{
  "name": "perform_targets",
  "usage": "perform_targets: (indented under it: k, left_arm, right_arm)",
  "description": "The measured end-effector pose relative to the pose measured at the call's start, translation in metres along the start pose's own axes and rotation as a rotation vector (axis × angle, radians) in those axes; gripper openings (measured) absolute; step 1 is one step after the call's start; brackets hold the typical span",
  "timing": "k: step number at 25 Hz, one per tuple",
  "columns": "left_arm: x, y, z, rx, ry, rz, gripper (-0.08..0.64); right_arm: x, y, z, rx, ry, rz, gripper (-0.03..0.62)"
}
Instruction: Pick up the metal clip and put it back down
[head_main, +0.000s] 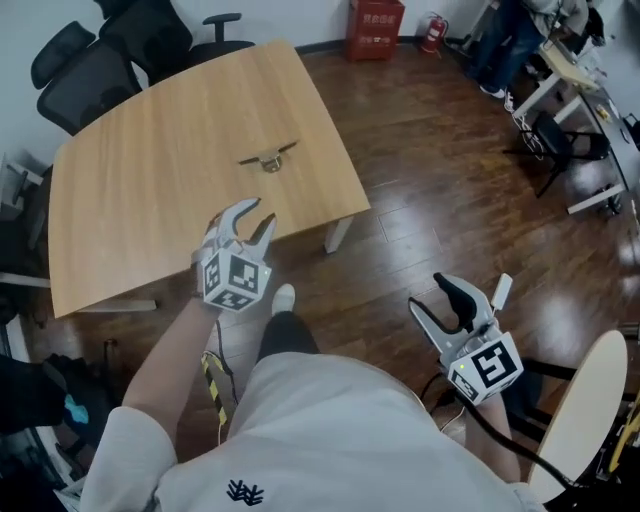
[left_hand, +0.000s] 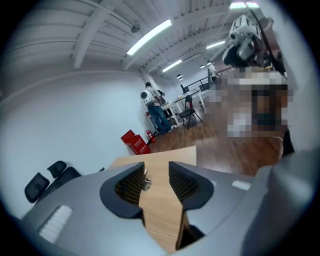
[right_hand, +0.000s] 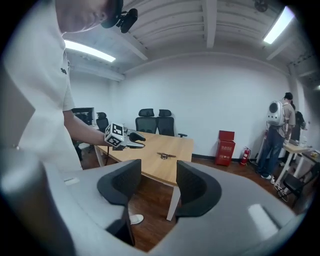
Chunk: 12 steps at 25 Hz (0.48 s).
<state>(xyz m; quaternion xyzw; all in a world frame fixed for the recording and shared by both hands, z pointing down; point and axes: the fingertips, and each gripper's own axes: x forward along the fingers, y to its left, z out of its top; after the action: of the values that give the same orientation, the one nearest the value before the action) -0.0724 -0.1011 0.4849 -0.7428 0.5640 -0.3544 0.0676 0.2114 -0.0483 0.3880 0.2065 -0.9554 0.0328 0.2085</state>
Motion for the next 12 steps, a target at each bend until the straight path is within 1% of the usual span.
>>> perform_targets:
  k: [2, 5, 7, 9, 12]
  left_arm:
    - [-0.045, -0.027, 0.022, -0.104, -0.031, 0.029, 0.152]
    - [-0.119, -0.073, 0.051, -0.304, -0.078, 0.061, 0.15]
    - [-0.17, -0.113, 0.064, -0.413, -0.082, 0.063, 0.15]
    - [-0.214, -0.147, 0.071, -0.472, -0.066, 0.064, 0.149]
    - [-0.265, -0.173, 0.084, -0.535, -0.065, 0.104, 0.147]
  right_arm:
    - [-0.019, -0.001, -0.014, -0.039, -0.019, 0.048, 0.225]
    - [-0.046, 0.007, -0.029, -0.055, -0.024, 0.12, 0.225]
    - [-0.067, 0.021, -0.032, -0.074, -0.026, 0.177, 0.225]
    - [-0.087, 0.034, -0.032, -0.106, -0.039, 0.217, 0.227]
    - [-0.108, 0.045, -0.023, -0.136, -0.087, 0.253, 0.227]
